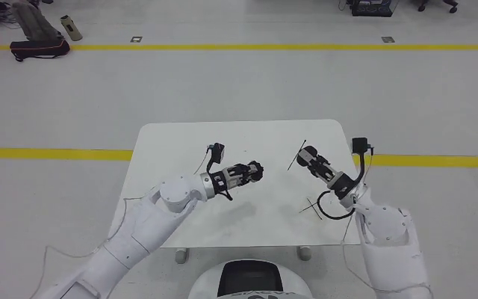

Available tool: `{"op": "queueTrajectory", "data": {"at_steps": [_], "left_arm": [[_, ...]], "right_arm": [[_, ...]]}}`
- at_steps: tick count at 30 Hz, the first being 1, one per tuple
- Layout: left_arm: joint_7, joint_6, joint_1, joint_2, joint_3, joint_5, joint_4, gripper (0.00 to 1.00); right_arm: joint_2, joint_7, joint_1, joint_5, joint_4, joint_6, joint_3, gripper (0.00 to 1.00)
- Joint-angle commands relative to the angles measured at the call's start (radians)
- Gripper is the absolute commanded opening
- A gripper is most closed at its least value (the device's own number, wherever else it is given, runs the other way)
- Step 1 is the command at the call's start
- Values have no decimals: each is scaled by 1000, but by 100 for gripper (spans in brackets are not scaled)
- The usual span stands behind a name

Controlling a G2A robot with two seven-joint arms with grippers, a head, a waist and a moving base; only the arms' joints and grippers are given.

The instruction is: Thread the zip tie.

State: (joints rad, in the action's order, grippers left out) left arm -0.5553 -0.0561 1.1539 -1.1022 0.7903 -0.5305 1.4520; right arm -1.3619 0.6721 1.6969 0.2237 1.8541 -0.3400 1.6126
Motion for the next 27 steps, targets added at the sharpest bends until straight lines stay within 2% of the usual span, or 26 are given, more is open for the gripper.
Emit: {"op": "queueTrajectory", "data": {"at_steps": [1, 5, 7, 15, 18, 23, 27], "left_arm": [[5, 9, -3, -5, -8, -13, -3, 0], [15, 14, -14, -10, -18, 22, -8, 0], [32, -13, -18, -10, -21, 81, -6, 0], [45, -14, -15, -10, -22, 91, -2, 0], [82, -15, -12, -10, -22, 136, 18, 0], [128, 28, -5, -3, -15, 251, 63, 0], [147, 74, 10, 3, -5, 301, 104, 0]], "right_arm": [[4, -38, 4, 23, 0, 0, -21, 0], [16, -99, 6, 57, 1, 0, -59, 0], [24, -128, 6, 56, 4, 0, -75, 0], [26, -136, 5, 61, 7, 0, -75, 0], [30, -181, 7, 150, 18, 0, -82, 0], [39, -255, 13, 235, 17, 0, -112, 0], [49, -300, 13, 259, 14, 0, -133, 0]]}}
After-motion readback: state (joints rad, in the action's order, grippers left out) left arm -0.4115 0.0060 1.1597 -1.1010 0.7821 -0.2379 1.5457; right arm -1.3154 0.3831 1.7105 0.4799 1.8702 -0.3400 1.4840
